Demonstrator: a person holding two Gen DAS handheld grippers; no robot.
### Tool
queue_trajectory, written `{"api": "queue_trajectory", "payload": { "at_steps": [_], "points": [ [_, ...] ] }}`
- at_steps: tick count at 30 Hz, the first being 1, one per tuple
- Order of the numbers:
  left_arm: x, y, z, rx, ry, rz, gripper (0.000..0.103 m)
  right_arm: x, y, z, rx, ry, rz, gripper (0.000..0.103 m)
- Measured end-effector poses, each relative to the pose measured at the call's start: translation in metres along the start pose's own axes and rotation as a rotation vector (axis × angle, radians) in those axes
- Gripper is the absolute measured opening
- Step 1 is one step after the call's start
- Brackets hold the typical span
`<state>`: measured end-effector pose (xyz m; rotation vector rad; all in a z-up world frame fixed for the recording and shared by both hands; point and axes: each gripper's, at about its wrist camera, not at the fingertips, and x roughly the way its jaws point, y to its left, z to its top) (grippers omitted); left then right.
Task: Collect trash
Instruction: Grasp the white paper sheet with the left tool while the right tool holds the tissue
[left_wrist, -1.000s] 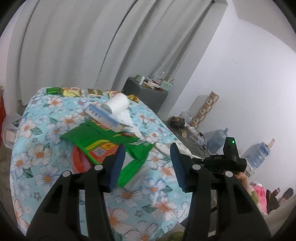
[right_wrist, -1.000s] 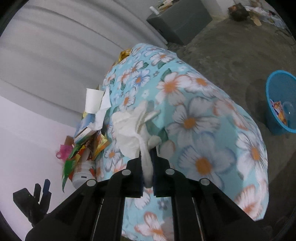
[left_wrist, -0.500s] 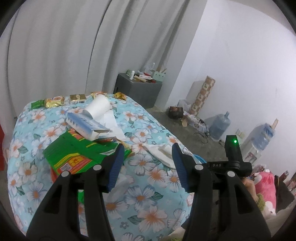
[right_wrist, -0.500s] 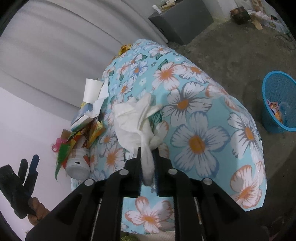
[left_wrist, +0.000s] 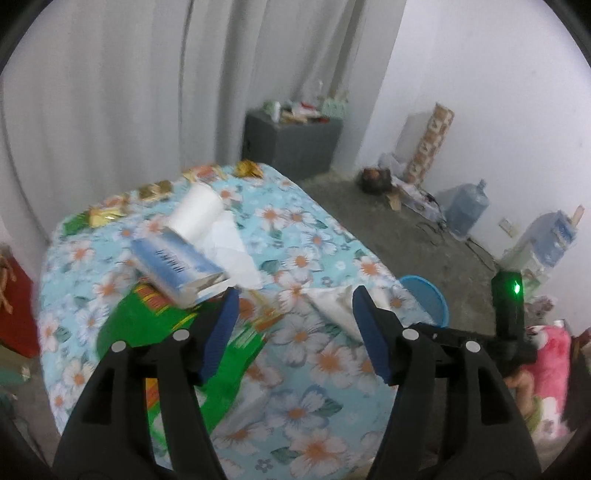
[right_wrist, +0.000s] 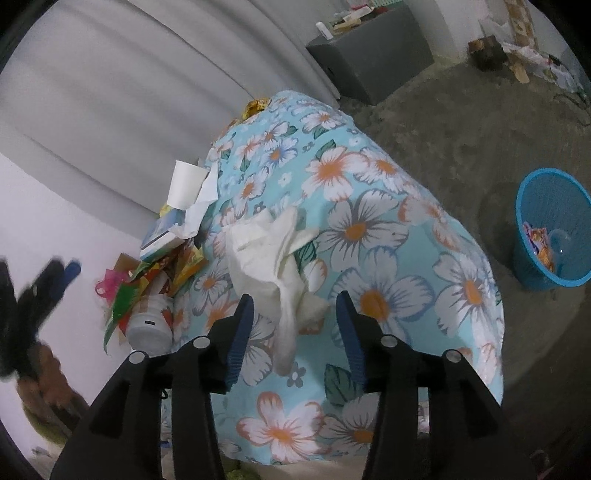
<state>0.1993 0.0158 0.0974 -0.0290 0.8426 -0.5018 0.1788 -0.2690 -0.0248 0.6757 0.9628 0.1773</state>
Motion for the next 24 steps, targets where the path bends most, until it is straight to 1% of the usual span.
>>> {"api": "queue_trajectory", "payload": {
  "at_steps": [1, 3, 5, 6, 8, 10, 11, 12, 14, 15, 17, 20, 22, 24],
  "points": [
    [0.008, 0.001, 0.011, -0.015, 0.034, -0.021, 0.06, -0.001, 0.001, 0.001, -0.006, -0.005, 0.0, 0.049],
    [0.028, 0.0, 0.033, -0.032, 0.1, -0.034, 0.06, -0.002, 0.001, 0.003, -0.016, -0.013, 0.003, 0.05],
    [0.05, -0.001, 0.05, -0.027, 0.153, -0.03, 0.06, -0.001, 0.002, 0.004, -0.016, -0.014, 0.011, 0.051],
    [0.066, -0.001, 0.059, -0.016, 0.191, -0.024, 0.06, 0.001, 0.002, 0.005, -0.018, -0.012, 0.016, 0.051],
    [0.095, 0.0, 0.072, -0.007, 0.254, 0.001, 0.06, 0.004, 0.003, 0.005, -0.022, -0.005, 0.02, 0.051],
    [0.129, 0.0, 0.08, 0.023, 0.318, 0.045, 0.06, 0.007, 0.004, 0.004, -0.023, 0.004, 0.024, 0.051],
    [0.151, -0.001, 0.083, 0.064, 0.359, 0.097, 0.06, 0.009, 0.003, 0.004, -0.024, 0.009, 0.027, 0.051],
    [0.164, -0.002, 0.083, 0.093, 0.382, 0.132, 0.06, 0.009, 0.003, 0.004, -0.022, 0.01, 0.028, 0.051],
    [0.196, -0.001, 0.08, 0.191, 0.441, 0.245, 0.06, 0.011, 0.002, 0.005, -0.018, 0.01, 0.033, 0.051],
    [0.21, 0.003, 0.078, 0.208, 0.471, 0.272, 0.06, 0.011, 0.0, 0.005, -0.013, 0.01, 0.035, 0.051],
    [0.235, 0.017, 0.074, 0.195, 0.547, 0.331, 0.06, 0.012, -0.002, 0.007, -0.004, 0.01, 0.04, 0.051],
    [0.258, 0.037, 0.072, 0.158, 0.605, 0.398, 0.058, 0.014, -0.005, 0.009, 0.003, 0.013, 0.047, 0.051],
    [0.27, 0.049, 0.071, 0.128, 0.625, 0.412, 0.055, 0.016, -0.006, 0.011, 0.002, 0.018, 0.048, 0.051],
    [0.276, 0.056, 0.071, 0.1, 0.63, 0.399, 0.055, 0.016, -0.008, 0.011, 0.002, 0.023, 0.049, 0.051]
  ]
}}
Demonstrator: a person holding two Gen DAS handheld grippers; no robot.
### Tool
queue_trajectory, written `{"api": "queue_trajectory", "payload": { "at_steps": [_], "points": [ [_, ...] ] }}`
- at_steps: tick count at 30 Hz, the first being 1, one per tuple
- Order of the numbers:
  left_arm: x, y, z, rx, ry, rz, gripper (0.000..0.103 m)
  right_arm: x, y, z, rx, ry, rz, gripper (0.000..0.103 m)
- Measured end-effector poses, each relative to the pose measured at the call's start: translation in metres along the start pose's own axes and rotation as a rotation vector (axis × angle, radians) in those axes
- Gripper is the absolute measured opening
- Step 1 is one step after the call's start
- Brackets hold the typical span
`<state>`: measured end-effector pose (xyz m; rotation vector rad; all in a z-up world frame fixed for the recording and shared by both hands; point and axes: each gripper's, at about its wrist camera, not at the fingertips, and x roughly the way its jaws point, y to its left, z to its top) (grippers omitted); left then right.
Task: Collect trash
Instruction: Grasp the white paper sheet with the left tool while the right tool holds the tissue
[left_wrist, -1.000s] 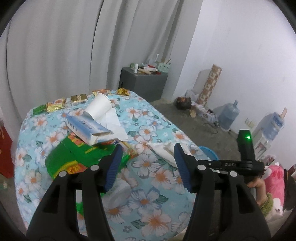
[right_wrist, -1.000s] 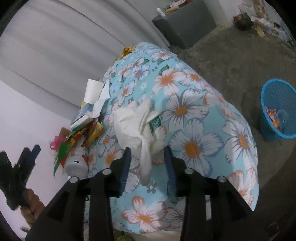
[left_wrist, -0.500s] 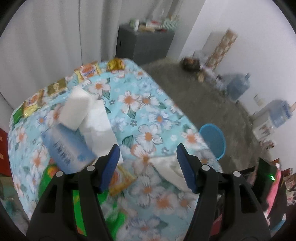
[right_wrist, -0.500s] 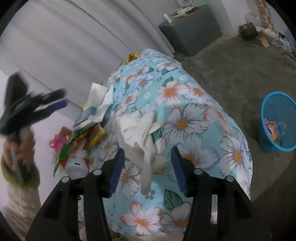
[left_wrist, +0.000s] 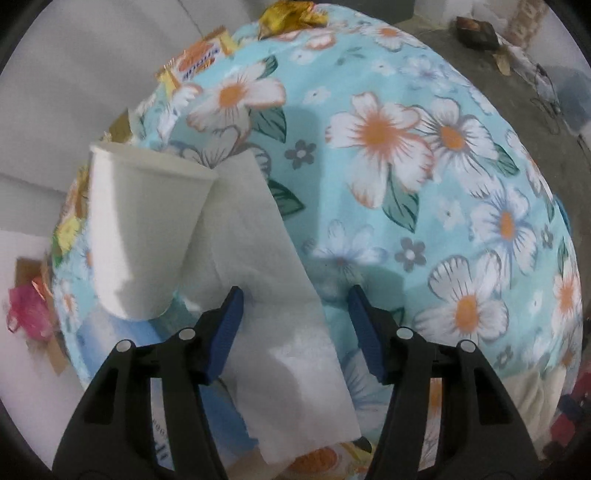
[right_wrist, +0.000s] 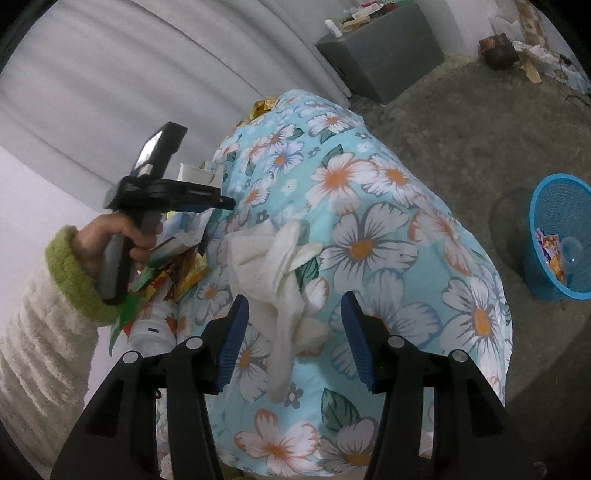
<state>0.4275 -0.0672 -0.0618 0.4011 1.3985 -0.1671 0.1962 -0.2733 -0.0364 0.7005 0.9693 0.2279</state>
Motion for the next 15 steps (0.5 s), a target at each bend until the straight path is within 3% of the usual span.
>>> {"api": "queue_trajectory", "payload": {
  "at_steps": [2, 4, 7, 12, 15],
  "points": [
    [-0.002, -0.001, 0.002, 0.015, -0.012, -0.003, 0.044, -0.002, -0.001, 0.0, 0.0, -0.003, 0.002, 0.051],
    [-0.004, -0.002, 0.002, 0.034, -0.021, 0.009, 0.024, -0.004, -0.002, 0.0, 0.005, -0.009, 0.009, 0.051],
    [-0.005, -0.004, 0.0, 0.051, -0.028, 0.015, 0.013, -0.006, -0.003, -0.001, 0.013, -0.014, 0.017, 0.051],
    [-0.018, -0.009, -0.01, 0.064, -0.069, 0.017, 0.003, -0.011, 0.004, -0.003, -0.005, -0.018, 0.021, 0.051],
    [-0.041, -0.01, -0.016, 0.058, -0.116, -0.047, 0.002, -0.014, 0.005, -0.005, -0.001, -0.017, 0.027, 0.051]
  ]
}}
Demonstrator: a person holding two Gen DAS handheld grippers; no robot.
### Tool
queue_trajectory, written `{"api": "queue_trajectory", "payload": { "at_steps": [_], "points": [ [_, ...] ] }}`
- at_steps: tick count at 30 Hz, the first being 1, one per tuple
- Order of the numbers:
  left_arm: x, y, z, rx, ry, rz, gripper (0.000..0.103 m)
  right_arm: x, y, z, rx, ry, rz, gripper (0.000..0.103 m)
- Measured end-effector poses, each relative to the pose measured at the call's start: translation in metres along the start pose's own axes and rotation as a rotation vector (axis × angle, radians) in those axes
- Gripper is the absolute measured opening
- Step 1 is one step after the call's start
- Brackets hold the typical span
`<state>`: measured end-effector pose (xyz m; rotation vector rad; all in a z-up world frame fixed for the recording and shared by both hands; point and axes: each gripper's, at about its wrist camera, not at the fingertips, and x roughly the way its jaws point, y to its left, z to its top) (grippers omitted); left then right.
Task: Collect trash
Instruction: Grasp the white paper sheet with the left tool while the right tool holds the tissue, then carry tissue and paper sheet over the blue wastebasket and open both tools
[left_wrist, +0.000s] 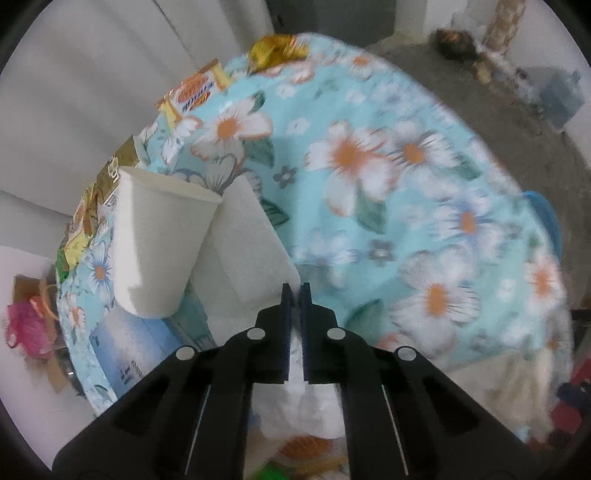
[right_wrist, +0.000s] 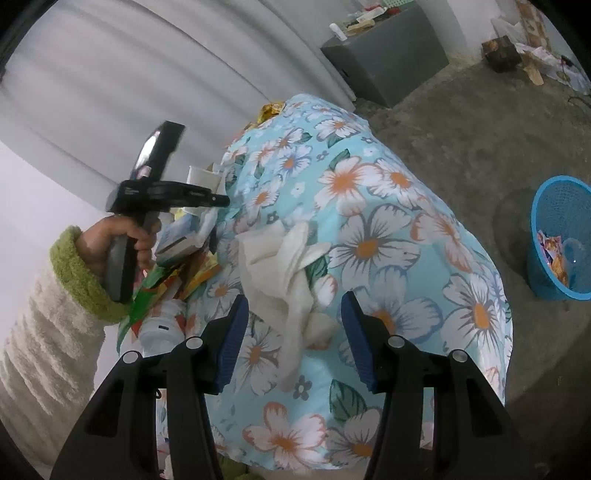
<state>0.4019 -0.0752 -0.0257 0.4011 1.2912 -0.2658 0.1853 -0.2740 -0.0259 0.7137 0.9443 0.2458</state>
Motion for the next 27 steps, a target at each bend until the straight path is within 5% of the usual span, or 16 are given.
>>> {"api": "queue_trajectory", "payload": {
  "at_steps": [5, 10, 14, 18, 20, 24, 27],
  "points": [
    [-0.066, -0.025, -0.024, 0.057, -0.128, -0.107, 0.002, -0.008, -0.001, -0.005, 0.013, -0.008, 0.004, 0.051],
    [-0.118, -0.051, -0.082, 0.161, -0.202, -0.208, 0.002, -0.023, -0.003, -0.012, 0.025, -0.033, 0.011, 0.051],
    [-0.116, -0.069, -0.14, 0.191, -0.183, -0.301, 0.003, -0.031, -0.008, -0.017, 0.036, -0.04, 0.011, 0.051],
    [-0.092, -0.066, -0.196, 0.098, -0.162, -0.459, 0.004, -0.034, -0.008, -0.019, 0.028, -0.041, 0.002, 0.051],
    [-0.081, -0.065, -0.212, 0.062, -0.181, -0.467, 0.009, -0.032, -0.007, -0.019, 0.025, -0.037, -0.005, 0.051],
    [-0.068, -0.063, -0.236, -0.019, -0.246, -0.419, 0.048, -0.022, 0.0, -0.017, 0.011, -0.017, -0.019, 0.051],
    [-0.071, -0.069, -0.247, -0.01, -0.321, -0.365, 0.061, -0.015, 0.006, -0.016, -0.004, -0.01, -0.025, 0.053]
  ]
}}
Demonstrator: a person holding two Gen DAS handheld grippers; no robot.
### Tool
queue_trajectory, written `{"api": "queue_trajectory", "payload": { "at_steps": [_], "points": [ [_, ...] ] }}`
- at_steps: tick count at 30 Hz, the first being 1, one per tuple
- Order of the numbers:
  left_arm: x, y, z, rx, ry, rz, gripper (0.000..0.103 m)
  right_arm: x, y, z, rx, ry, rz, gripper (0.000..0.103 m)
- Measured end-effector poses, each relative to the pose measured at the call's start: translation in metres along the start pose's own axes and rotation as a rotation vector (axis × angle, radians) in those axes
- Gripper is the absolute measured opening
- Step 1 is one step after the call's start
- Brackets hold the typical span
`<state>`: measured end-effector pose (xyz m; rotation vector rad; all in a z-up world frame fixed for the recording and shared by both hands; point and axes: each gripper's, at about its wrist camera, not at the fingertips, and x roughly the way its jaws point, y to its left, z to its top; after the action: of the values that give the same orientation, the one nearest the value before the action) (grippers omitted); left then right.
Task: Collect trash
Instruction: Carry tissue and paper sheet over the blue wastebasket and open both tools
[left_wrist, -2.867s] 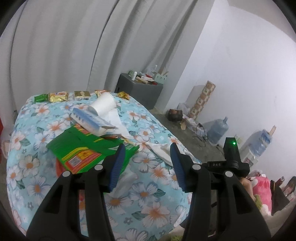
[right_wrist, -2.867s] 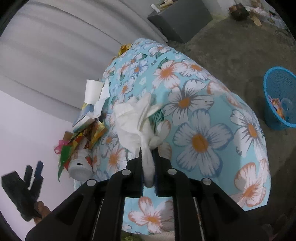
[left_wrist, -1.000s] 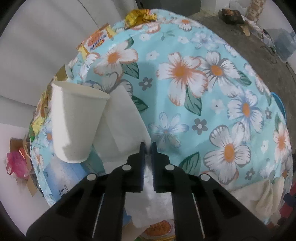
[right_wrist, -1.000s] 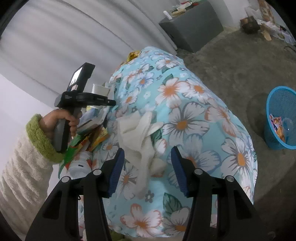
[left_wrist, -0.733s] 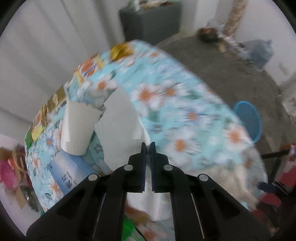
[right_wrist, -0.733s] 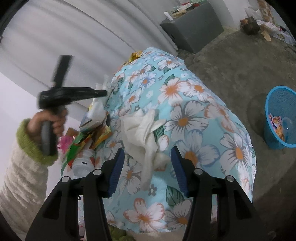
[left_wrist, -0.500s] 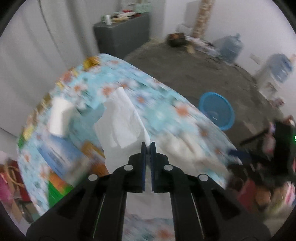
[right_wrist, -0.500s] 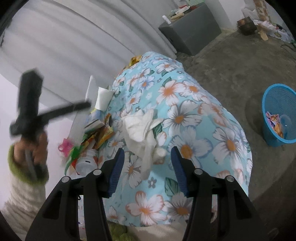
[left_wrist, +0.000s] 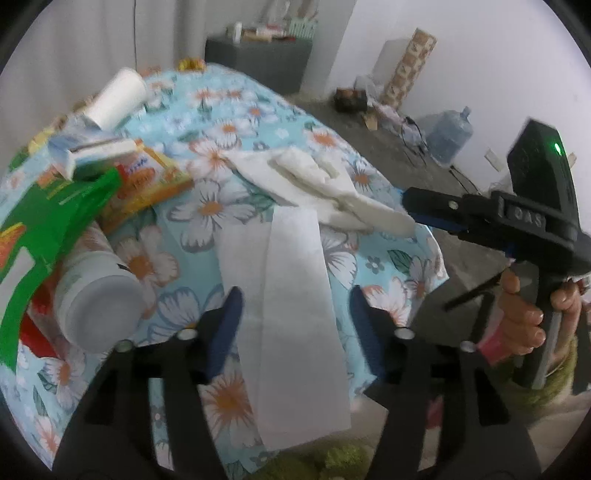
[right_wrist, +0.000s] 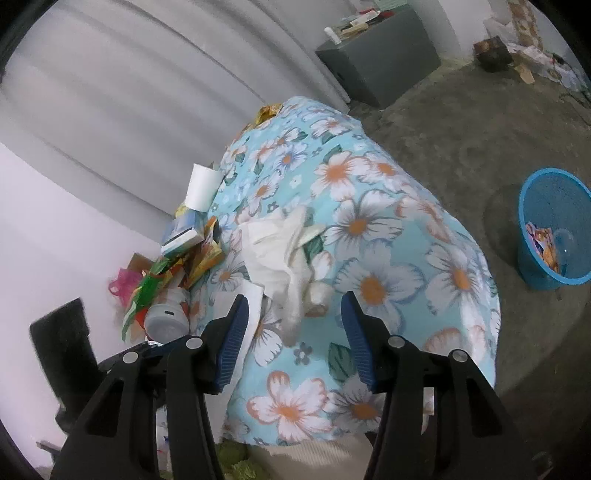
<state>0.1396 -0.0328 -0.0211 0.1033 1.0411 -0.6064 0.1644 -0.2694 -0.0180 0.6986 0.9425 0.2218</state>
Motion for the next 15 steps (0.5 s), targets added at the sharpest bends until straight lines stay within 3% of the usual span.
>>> {"api": "queue_trajectory", "payload": {
  "at_steps": [9, 15],
  "points": [
    [0.025, -0.025, -0.026, 0.165, 0.061, 0.091, 0.06, 0.035, 0.02, 0.023, -0.057, 0.019, -0.03, 0.058],
    [0.029, -0.011, -0.029, 0.111, 0.054, 0.068, 0.042, 0.066, 0.032, 0.034, -0.14, 0.075, -0.095, 0.058]
  ]
}}
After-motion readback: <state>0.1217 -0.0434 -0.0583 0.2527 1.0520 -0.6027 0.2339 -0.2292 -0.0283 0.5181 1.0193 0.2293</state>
